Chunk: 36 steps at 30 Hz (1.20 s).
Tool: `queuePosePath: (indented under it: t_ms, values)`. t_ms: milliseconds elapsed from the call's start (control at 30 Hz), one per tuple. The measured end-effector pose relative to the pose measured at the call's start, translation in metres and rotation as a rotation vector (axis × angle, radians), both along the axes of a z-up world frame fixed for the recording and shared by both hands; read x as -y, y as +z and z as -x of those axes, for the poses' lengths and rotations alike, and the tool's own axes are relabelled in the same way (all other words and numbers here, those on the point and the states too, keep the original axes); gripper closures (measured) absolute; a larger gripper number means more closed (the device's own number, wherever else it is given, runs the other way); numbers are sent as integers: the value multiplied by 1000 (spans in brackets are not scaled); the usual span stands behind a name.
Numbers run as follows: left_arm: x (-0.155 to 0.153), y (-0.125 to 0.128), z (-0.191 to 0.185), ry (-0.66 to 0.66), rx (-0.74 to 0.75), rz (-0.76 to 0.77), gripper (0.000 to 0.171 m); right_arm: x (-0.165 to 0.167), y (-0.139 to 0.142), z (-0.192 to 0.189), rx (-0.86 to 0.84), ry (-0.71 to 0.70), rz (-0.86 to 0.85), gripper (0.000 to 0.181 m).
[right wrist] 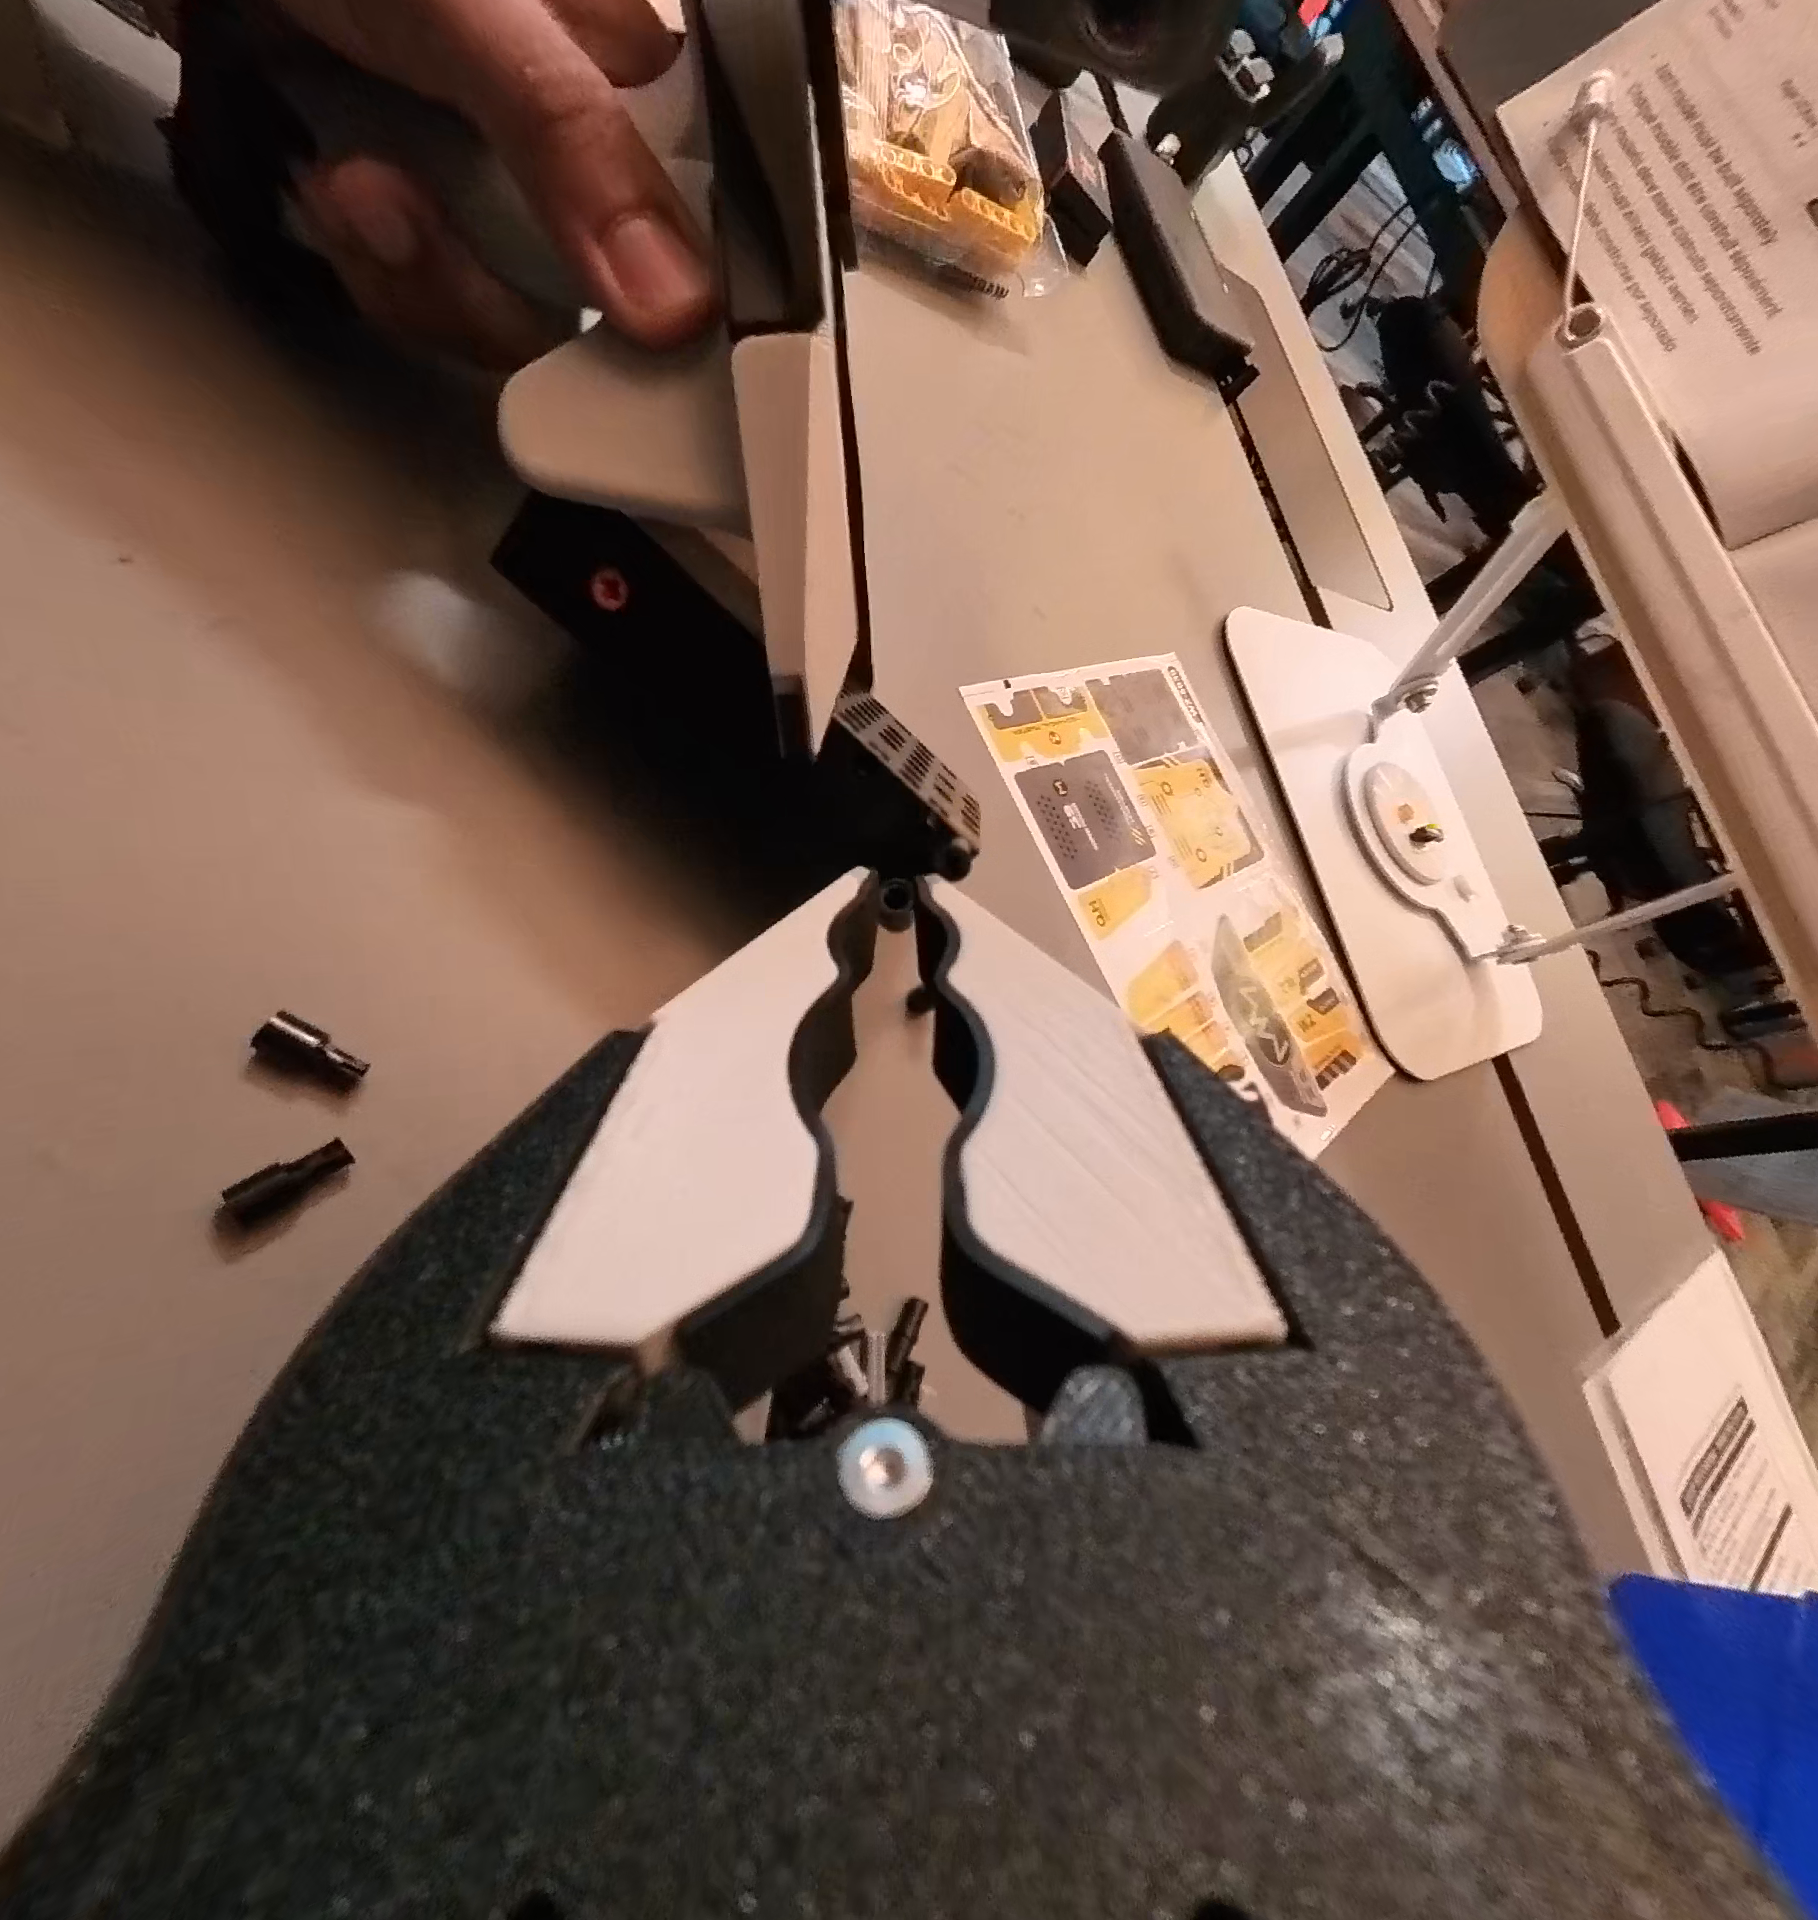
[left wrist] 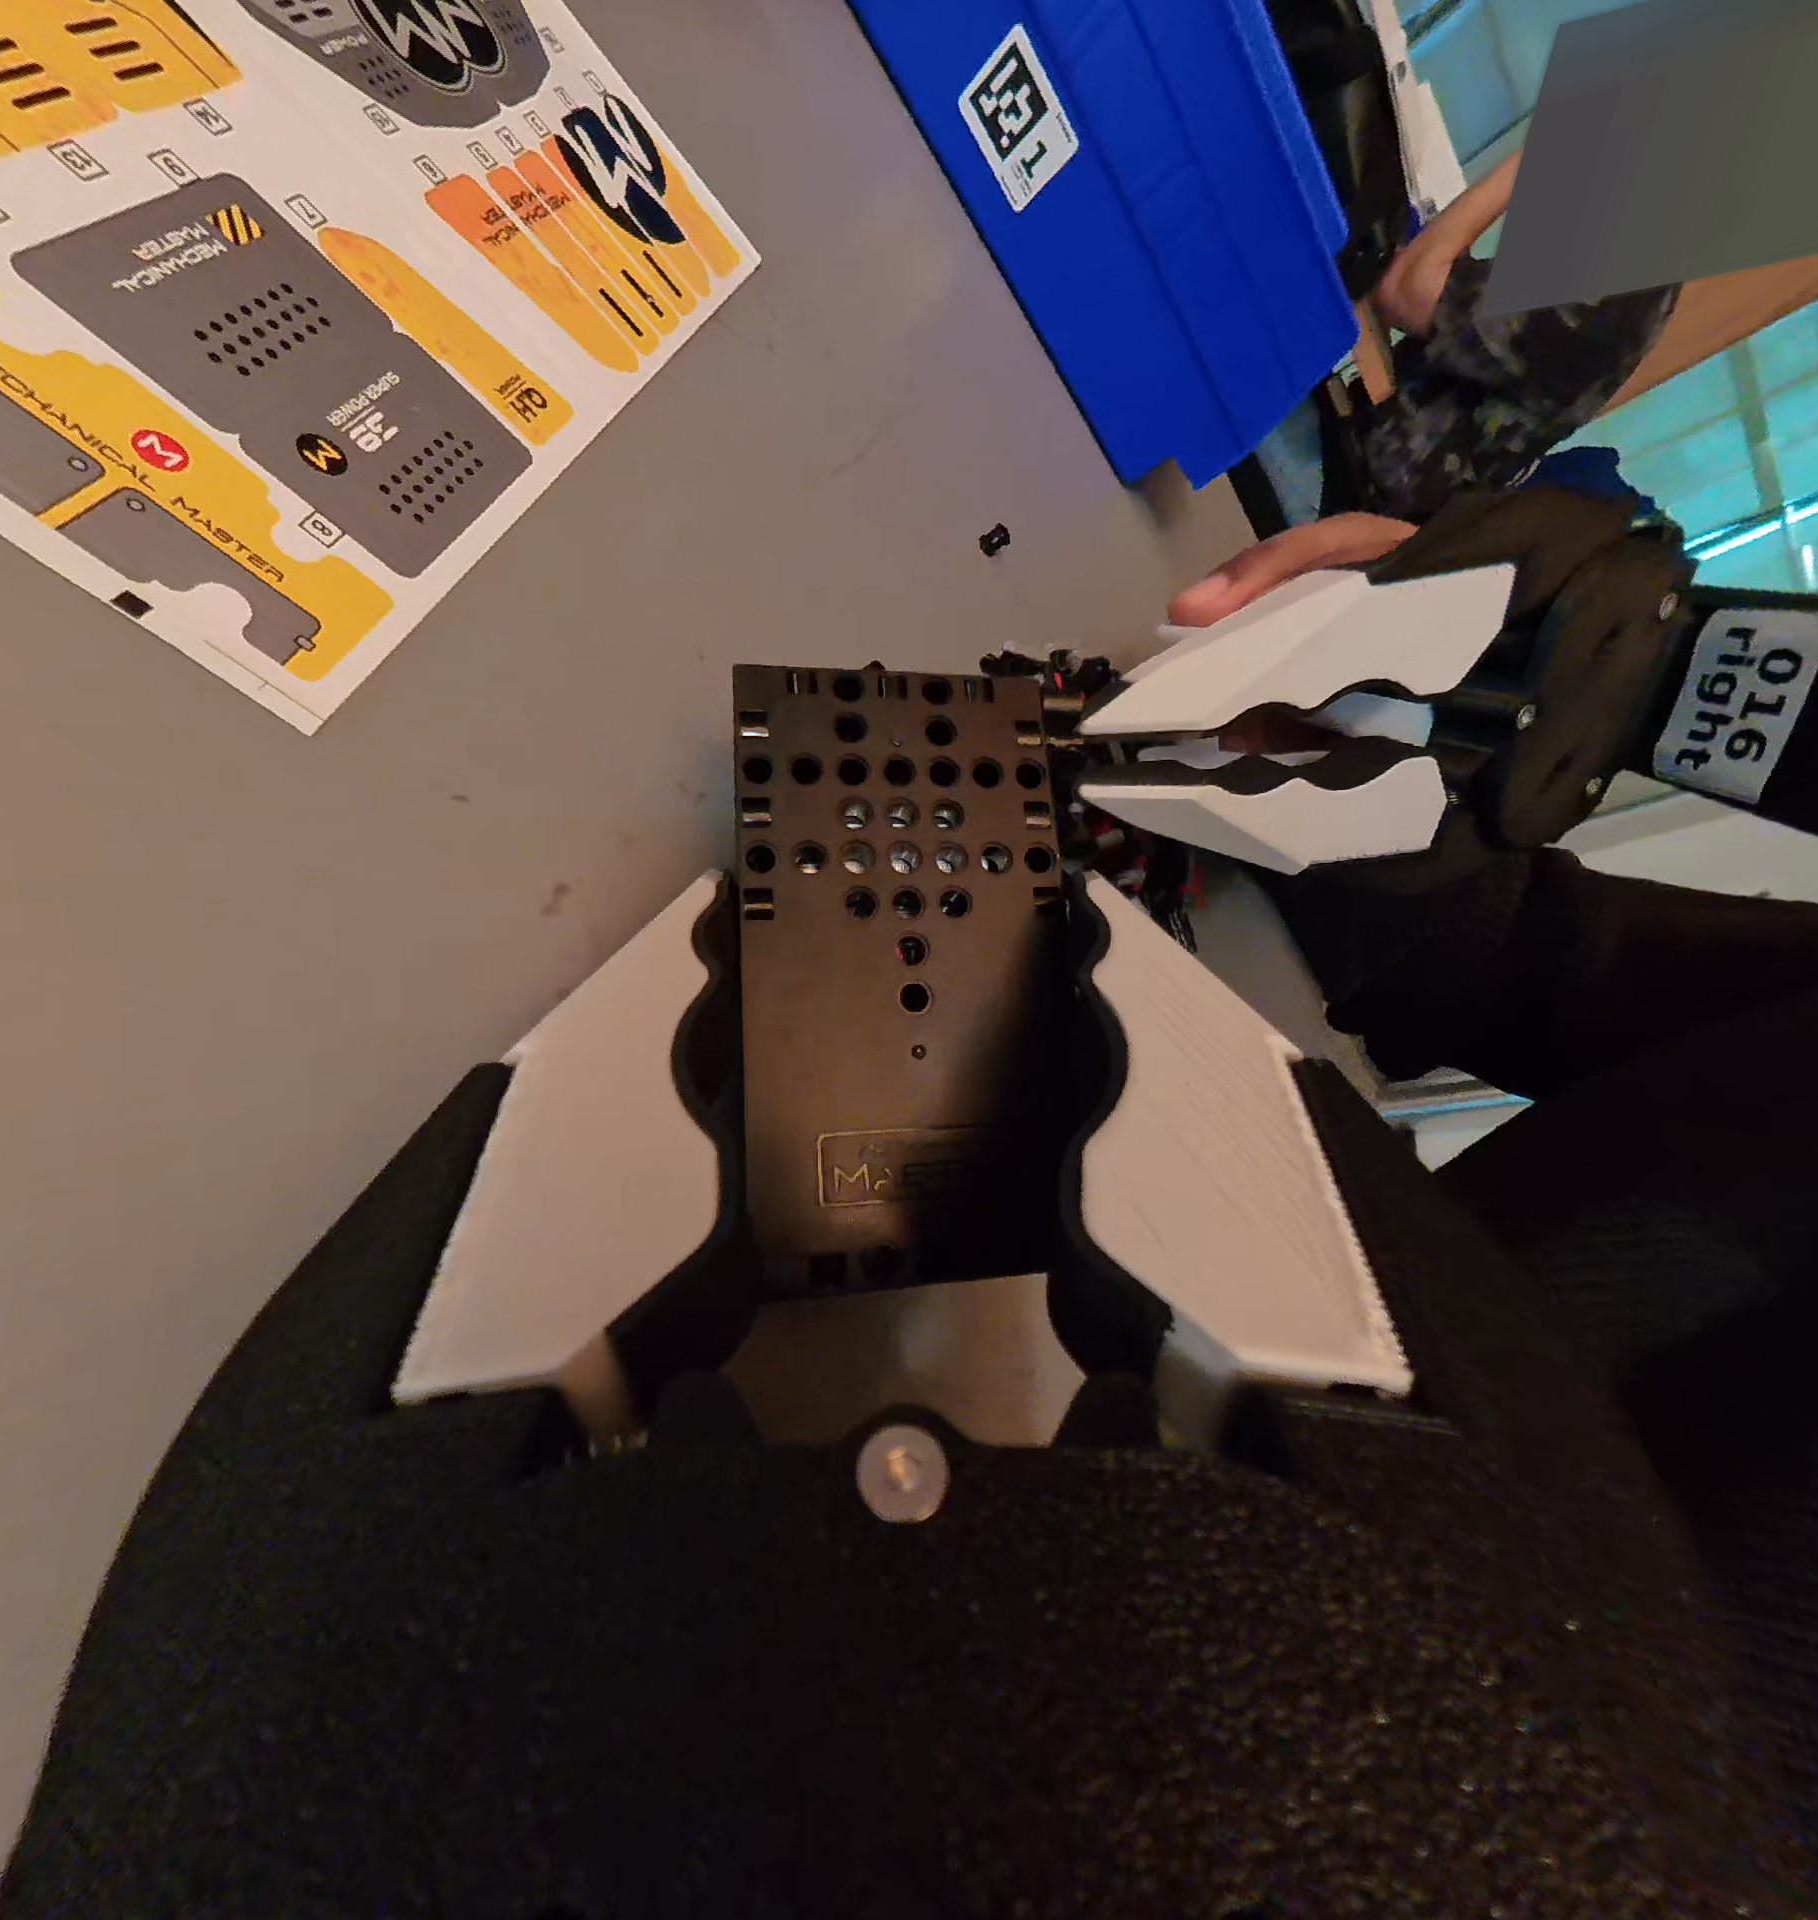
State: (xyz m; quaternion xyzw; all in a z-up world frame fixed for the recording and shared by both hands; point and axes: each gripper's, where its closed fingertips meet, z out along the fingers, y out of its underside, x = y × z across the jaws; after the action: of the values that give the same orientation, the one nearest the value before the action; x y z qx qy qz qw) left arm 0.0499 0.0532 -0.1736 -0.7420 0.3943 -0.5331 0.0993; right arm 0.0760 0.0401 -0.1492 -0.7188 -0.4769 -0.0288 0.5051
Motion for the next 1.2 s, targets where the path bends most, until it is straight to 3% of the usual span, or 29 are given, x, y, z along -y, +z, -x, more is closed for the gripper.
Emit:
queuePosePath:
  t_ms: [600,1200]
  values:
    - [-2,5,2,-10,52,135,109,1,6,-1,-7,17,-44,175]
    - [-1,4,2,-7,42,123,109,-1,5,-2,-79,21,-9,175]
